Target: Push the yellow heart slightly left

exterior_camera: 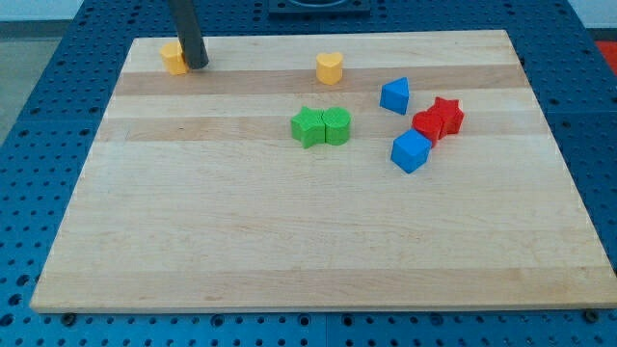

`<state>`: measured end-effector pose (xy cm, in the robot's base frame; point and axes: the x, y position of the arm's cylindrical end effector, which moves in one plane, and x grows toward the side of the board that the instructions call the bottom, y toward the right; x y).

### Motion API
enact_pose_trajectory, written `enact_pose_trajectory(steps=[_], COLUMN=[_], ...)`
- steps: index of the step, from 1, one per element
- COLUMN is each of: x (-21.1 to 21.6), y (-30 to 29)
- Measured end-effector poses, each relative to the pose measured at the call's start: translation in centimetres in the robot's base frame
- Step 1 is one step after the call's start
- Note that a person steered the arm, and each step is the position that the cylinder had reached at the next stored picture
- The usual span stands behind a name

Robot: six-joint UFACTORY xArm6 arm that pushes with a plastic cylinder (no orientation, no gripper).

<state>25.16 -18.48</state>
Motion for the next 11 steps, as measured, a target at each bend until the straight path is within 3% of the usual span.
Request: enact_pose_trajectory(steps=[1, 4, 7, 9, 11], x=[0.0, 6.4, 6.2, 3.5, 2.6], y=[3.0, 12.1, 23.2, 23.3, 19.2])
